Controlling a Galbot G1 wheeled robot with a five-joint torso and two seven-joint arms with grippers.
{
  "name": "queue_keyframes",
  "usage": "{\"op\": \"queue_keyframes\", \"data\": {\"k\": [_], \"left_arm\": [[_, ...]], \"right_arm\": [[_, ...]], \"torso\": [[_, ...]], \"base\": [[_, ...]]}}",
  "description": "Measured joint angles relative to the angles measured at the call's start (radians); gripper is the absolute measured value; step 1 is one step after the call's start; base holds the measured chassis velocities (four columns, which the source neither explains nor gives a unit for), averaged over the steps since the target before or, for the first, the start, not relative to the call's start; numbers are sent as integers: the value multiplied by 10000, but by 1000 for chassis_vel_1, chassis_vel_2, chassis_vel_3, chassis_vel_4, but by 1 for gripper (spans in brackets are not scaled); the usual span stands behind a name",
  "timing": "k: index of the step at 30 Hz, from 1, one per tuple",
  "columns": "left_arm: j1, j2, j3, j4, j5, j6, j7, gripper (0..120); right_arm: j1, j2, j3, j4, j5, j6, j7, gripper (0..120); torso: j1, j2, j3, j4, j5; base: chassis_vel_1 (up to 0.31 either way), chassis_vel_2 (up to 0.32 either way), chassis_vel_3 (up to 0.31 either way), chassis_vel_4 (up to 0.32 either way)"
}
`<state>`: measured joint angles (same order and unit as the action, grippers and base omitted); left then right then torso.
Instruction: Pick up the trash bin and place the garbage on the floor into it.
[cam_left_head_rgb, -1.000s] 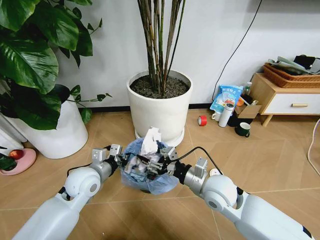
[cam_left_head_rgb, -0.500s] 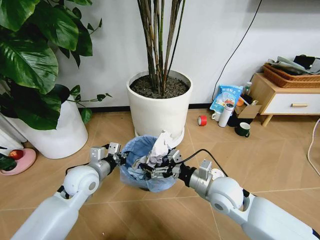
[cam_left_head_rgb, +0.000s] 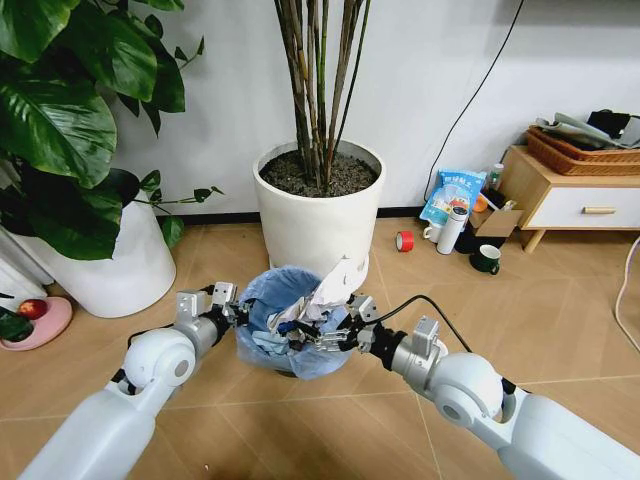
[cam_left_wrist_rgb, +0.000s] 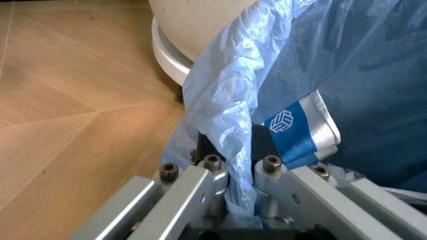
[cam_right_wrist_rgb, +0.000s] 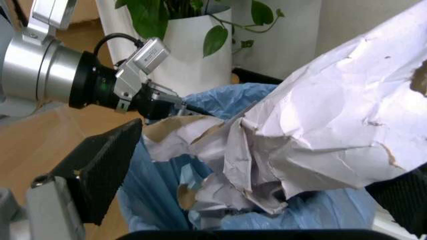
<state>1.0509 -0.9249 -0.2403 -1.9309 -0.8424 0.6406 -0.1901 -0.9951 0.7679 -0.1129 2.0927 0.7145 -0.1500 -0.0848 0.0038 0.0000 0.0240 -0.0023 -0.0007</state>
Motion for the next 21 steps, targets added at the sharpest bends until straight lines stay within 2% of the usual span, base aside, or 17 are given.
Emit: {"op": "queue_keyframes", "data": {"k": [11, 15, 17, 19, 21], "left_arm": [[0, -90, 52, 67, 126, -23, 43, 0], [-1, -101, 52, 110, 155, -29, 41, 0], [-1, -106, 52, 112, 156, -29, 40, 0], [-1, -161, 61, 112, 161, -31, 13, 0], [-1, -178, 67, 112, 162, -32, 5, 0]], "right_arm": [[528, 295, -11, -117, 149, 102, 12, 100], [641, 266, -160, -179, 25, 263, -175, 84], [643, 259, -167, -186, -2, 277, -220, 82], [692, 220, -227, -301, -365, 397, -567, 70], [737, 213, -255, -373, -538, 466, -680, 68]], "torso": [[0, 0, 0, 1, -1], [0, 0, 0, 0, -1], [0, 0, 0, 1, -2], [0, 0, 0, 0, 0], [0, 0, 0, -1, -1]], "base": [[0, 0, 0, 0], [0, 0, 0, 0], [0, 0, 0, 0], [0, 0, 0, 0], [0, 0, 0, 0]]}}
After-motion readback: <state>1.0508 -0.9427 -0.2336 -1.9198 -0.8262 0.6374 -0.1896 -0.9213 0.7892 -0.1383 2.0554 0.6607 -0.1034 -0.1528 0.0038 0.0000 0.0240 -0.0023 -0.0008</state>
